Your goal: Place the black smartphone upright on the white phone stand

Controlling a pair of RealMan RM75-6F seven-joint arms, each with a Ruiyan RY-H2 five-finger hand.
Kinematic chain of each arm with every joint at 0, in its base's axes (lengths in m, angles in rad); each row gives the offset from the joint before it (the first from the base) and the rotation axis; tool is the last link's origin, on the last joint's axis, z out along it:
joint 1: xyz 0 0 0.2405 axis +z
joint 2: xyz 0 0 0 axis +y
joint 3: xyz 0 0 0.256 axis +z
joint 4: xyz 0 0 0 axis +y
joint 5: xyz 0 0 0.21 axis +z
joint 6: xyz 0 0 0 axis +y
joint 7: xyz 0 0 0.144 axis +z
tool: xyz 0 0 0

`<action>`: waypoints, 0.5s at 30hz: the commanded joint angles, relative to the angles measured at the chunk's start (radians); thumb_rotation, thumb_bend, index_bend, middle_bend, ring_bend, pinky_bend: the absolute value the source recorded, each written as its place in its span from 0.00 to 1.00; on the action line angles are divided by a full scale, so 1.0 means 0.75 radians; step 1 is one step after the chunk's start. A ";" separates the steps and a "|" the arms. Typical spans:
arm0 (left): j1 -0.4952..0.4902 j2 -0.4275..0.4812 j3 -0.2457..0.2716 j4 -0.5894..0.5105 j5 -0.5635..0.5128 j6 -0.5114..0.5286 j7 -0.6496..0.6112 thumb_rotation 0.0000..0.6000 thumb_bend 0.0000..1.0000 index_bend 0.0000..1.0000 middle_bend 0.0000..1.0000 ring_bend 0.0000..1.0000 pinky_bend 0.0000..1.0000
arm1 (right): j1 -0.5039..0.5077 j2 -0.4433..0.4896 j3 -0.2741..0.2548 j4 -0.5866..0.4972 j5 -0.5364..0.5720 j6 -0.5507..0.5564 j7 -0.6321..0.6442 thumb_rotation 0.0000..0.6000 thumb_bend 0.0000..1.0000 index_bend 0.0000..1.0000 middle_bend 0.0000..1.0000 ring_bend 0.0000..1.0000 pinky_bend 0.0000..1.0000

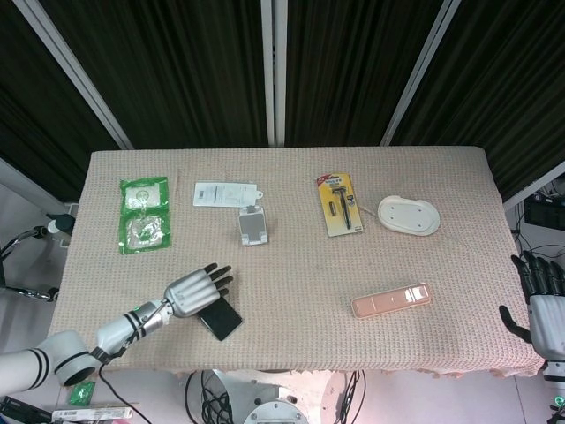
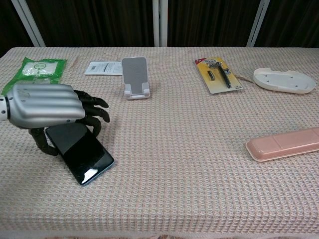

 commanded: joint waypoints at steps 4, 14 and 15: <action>0.009 -0.001 0.005 0.012 0.046 0.067 -0.005 1.00 0.27 0.58 0.29 0.12 0.28 | 0.001 0.000 0.000 -0.003 -0.002 0.000 -0.003 1.00 0.24 0.00 0.00 0.00 0.00; 0.020 -0.012 0.010 0.041 0.082 0.133 -0.013 1.00 0.31 0.59 0.38 0.38 0.50 | 0.001 0.001 -0.001 -0.005 -0.011 0.007 -0.005 1.00 0.24 0.00 0.00 0.00 0.00; 0.020 -0.012 0.010 0.043 0.083 0.135 -0.015 1.00 0.32 0.59 0.38 0.39 0.51 | 0.001 0.001 -0.001 -0.006 -0.011 0.008 -0.005 1.00 0.24 0.00 0.00 0.00 0.00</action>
